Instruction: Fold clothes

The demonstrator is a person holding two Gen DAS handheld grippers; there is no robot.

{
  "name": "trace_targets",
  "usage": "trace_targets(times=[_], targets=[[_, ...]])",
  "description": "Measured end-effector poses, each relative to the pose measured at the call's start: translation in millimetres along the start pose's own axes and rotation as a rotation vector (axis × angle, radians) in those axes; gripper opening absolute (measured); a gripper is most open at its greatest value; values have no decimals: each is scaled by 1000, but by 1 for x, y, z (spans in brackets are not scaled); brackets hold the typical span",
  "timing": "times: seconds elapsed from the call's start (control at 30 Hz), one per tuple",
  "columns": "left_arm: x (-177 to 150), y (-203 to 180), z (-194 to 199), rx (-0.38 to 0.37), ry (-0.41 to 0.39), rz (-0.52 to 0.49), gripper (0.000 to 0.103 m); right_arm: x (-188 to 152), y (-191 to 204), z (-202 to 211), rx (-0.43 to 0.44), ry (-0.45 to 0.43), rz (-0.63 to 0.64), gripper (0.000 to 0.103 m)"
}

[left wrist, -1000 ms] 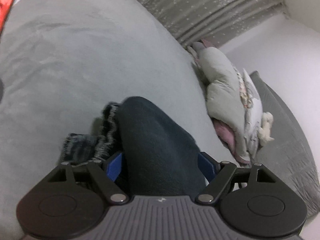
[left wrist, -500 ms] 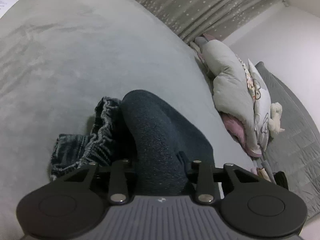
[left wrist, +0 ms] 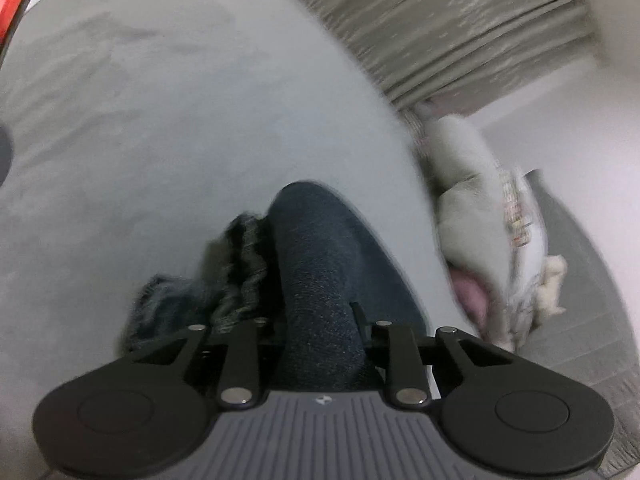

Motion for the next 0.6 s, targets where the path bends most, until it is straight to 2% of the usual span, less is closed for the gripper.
trace_targets(times=[0.1,0.2,0.27,0.37,0.47,0.53,0.6], targets=[[-2,-4,4,32,-1,-55,25,-2,7,2,-39,8,152,13],[-1,-14,6,61,-4,-119,28,9,26,11,-59,69,272,22],[2,-20,13,74,-29,-141,30,19,38,26,-40,111,325,41],[3,-31,25,84,-77,-197,30,36,56,54,19,147,429,62],[3,-43,36,85,-120,-260,30,55,69,74,82,133,532,64],[3,-51,43,85,-149,-302,31,76,67,75,123,142,507,64],[2,-59,50,85,-178,-344,32,83,70,80,198,211,479,67]])
Point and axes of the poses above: each gripper's, at about its wrist camera, not at the fingertips, and z roughly against the way its jaws point, y to its left, x to its top, the point moved 4 cm from there along -z, roughly the way its jaws point, and after that the axes turned 1 degree about -x, right-handed, at the moved point
